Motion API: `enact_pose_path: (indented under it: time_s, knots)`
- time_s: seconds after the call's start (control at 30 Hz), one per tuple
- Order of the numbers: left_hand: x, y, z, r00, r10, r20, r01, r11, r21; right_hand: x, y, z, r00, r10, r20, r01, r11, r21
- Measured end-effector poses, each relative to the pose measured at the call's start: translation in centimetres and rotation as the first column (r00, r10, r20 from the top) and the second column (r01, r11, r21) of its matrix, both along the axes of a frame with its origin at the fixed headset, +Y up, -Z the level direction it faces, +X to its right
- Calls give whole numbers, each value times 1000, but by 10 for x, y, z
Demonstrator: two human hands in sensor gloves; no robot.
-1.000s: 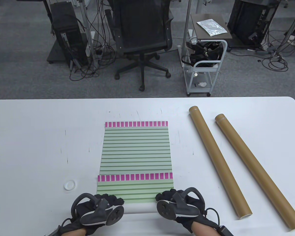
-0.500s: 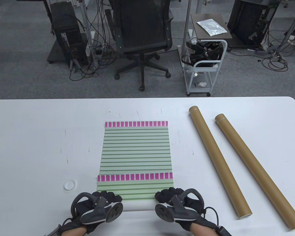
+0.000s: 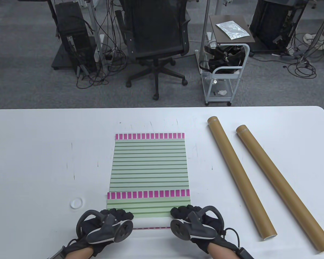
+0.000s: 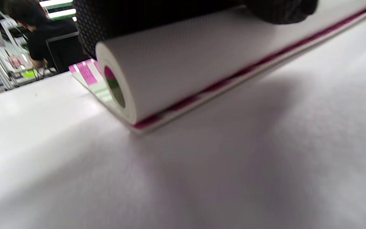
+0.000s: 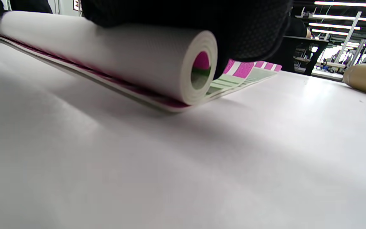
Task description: Roll up mouse pads and store in mailing tubes
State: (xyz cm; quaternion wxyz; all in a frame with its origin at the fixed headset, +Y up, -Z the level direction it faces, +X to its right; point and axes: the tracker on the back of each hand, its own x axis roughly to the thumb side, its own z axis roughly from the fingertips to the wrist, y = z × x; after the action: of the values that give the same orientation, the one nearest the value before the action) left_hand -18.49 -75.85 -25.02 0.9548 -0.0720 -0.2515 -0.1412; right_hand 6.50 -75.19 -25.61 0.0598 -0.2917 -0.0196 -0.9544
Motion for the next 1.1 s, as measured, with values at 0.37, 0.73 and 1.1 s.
enact_pose_path:
  time_s: [0.37,0.73,1.1]
  knots:
    - [1,3,8,998,-6,61,6,1000,7,3,3,4,999,-35,-21,33,997,-74]
    - [12,7,16,989,-121,83,107,982,159,6,4,0,998,-68,-8,68,998,-14]
    - [11,3,11,998,-30,53,24,993,112,8,2,-2,1000,-5,7,5,999,-45]
